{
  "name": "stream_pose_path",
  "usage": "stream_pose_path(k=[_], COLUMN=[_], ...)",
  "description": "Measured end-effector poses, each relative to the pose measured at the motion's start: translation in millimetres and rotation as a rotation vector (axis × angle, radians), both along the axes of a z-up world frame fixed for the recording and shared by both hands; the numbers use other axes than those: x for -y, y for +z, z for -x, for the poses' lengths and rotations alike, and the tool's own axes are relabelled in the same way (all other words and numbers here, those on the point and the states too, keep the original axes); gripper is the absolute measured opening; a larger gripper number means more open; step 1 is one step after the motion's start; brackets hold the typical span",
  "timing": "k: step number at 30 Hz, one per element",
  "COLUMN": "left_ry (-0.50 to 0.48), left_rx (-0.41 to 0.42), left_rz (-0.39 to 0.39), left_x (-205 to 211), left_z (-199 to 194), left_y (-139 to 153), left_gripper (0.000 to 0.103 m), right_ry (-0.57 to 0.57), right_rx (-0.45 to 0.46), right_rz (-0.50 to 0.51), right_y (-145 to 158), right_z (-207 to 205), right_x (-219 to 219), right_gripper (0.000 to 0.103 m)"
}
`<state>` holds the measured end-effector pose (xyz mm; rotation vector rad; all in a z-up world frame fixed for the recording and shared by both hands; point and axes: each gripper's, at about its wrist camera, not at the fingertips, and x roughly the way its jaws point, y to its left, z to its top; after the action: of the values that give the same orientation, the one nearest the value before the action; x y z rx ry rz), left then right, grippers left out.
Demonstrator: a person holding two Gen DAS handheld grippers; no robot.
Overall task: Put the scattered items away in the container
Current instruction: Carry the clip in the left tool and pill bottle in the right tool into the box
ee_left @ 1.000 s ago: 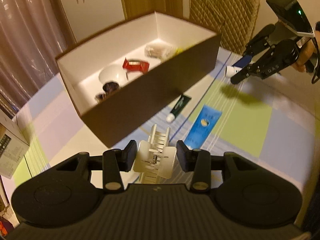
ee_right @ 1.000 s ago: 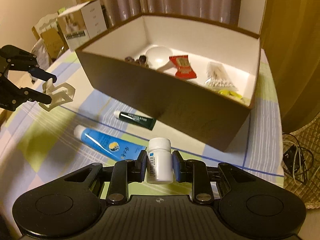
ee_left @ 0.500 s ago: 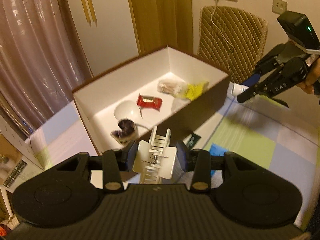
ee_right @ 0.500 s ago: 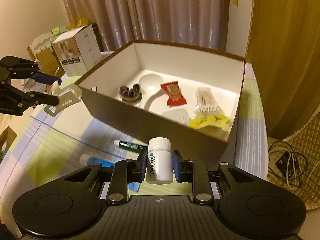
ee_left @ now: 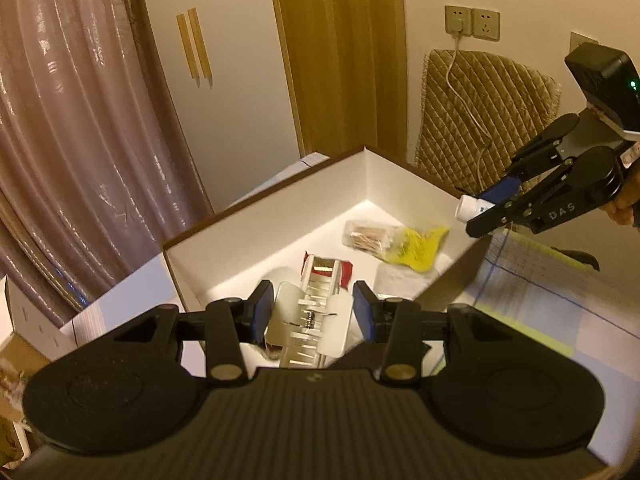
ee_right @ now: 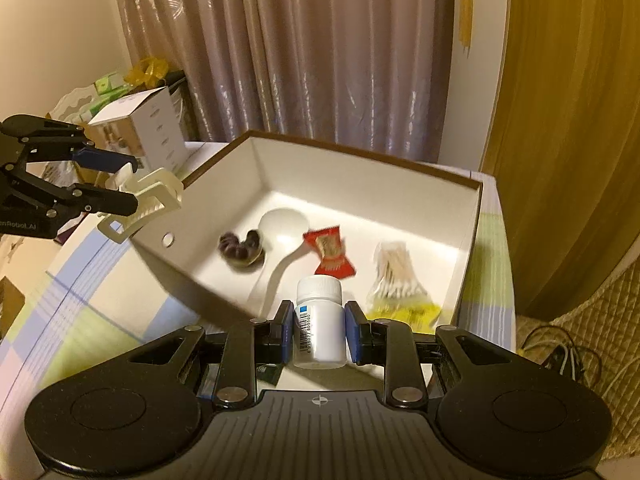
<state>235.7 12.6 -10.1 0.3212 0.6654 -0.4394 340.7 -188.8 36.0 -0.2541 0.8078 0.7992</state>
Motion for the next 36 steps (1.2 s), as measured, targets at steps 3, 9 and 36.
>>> stream_pose_path(k=[3,9,36], left_ry=[0.005,0.028,0.175], left_rx=[0.001,-0.025,-0.186], left_rz=[-0.011,-0.019,-0.118], left_x=[2.5,-1.1,-16.2], left_z=[-15.4,-55.4,-200.0], left_y=[-0.4,-11.3,-106.0], left_gripper=[0.038,0.038,0.037], right_ry=[-0.003,-0.022,-0.029], right_rx=[-0.007,-0.045,-0.095], right_rz=[0.005,0.002,0.09], right_y=[-2.1,-15.2,-76.3], right_z=[-15.2,-49.3,-158.6], right_x=[-8.2,-21.9,-84.1], right_gripper=[0.03,0.03,0.03])
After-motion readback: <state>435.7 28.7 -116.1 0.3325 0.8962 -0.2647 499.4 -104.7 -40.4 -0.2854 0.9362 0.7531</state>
